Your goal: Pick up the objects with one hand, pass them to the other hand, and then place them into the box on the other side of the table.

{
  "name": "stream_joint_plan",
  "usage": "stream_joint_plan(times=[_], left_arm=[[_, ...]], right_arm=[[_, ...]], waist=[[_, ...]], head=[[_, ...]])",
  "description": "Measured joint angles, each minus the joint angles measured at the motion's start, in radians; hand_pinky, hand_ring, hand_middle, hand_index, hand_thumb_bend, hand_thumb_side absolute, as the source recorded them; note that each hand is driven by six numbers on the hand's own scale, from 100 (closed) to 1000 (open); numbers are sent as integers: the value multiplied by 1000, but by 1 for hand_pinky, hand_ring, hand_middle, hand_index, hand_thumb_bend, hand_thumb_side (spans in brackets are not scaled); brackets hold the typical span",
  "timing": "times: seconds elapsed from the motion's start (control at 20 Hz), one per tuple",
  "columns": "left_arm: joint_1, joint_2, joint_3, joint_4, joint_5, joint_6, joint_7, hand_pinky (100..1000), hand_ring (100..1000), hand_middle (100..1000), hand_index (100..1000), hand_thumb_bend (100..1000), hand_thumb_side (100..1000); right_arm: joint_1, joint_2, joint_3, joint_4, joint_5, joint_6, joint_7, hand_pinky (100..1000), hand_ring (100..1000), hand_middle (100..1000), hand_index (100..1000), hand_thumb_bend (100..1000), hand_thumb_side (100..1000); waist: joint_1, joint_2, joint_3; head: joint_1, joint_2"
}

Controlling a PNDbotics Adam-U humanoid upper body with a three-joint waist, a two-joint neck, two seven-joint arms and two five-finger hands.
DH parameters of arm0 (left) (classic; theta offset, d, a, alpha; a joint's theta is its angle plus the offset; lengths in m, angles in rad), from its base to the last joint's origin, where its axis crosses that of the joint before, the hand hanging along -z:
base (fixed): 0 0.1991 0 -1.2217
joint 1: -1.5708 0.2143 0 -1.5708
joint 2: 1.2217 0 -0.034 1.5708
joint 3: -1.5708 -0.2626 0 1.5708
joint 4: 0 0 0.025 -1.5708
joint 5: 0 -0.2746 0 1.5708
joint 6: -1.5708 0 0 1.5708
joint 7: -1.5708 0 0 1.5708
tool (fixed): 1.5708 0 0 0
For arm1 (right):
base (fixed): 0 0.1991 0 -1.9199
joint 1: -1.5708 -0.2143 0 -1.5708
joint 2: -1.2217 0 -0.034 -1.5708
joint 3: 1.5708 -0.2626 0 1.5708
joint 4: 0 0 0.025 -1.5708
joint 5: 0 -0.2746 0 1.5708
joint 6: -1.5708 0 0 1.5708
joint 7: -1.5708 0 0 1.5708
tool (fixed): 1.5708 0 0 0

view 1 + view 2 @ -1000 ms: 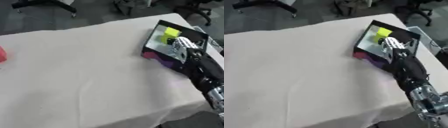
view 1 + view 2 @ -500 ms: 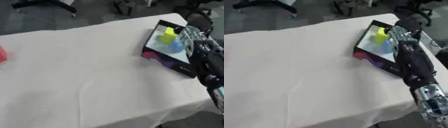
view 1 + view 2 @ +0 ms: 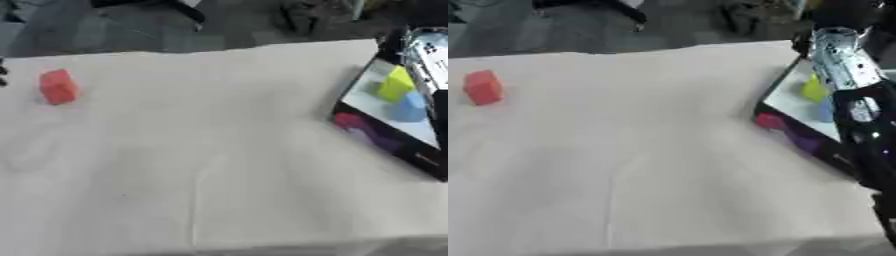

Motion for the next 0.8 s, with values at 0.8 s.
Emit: stream_joint_plan(times=[0.8], left_arm=[[-188, 51, -25, 539, -956, 290, 780, 776, 774, 821, 889, 287, 236]], right_arm=[[-54, 93, 86, -188, -44, -82, 71, 892, 843, 851, 972, 489, 336]], waist=[[22, 122, -113]], head=[[254, -121]])
